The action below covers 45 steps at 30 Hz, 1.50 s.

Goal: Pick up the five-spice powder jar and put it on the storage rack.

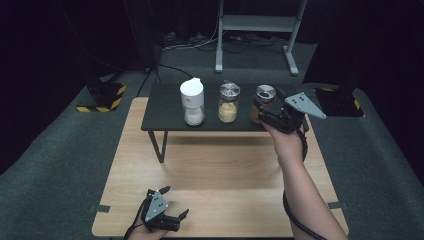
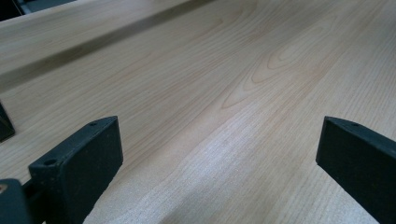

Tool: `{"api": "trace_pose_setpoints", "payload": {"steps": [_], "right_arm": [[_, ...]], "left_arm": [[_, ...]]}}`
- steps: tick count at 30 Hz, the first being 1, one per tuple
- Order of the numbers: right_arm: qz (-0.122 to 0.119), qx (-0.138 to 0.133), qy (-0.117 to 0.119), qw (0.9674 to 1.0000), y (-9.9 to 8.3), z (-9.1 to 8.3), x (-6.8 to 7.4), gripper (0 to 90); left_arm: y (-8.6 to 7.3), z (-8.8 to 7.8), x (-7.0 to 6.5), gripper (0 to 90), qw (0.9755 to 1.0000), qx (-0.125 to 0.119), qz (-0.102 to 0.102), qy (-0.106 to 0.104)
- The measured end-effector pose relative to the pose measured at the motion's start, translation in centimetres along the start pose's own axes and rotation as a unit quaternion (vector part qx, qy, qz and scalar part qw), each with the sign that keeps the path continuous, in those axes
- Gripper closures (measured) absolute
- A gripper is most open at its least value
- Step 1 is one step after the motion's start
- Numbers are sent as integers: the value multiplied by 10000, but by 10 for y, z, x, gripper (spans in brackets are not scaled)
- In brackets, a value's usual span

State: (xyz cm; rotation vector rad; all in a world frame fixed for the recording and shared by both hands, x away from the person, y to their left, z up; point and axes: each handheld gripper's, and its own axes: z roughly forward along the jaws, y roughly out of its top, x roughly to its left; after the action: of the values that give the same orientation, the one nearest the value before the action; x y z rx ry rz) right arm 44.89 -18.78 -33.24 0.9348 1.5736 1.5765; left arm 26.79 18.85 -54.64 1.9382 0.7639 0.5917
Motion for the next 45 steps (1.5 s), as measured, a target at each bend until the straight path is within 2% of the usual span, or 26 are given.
{"api": "trace_pose_setpoints", "payload": {"steps": [12, 23, 45], "right_arm": [[-18, 36, 47, 10000, 1, -3, 3, 118], [-57, 87, 88, 9999, 1, -7, 7, 4], [-203, 97, 145, 9996, 1, -32, 16, 0]], "left_arm": [[0, 0, 0, 7, 10000, 2, -10, -3], [0, 0, 0, 7, 10000, 3, -11, -8], [0, 1, 0, 7, 10000, 34, -11, -5]]}}
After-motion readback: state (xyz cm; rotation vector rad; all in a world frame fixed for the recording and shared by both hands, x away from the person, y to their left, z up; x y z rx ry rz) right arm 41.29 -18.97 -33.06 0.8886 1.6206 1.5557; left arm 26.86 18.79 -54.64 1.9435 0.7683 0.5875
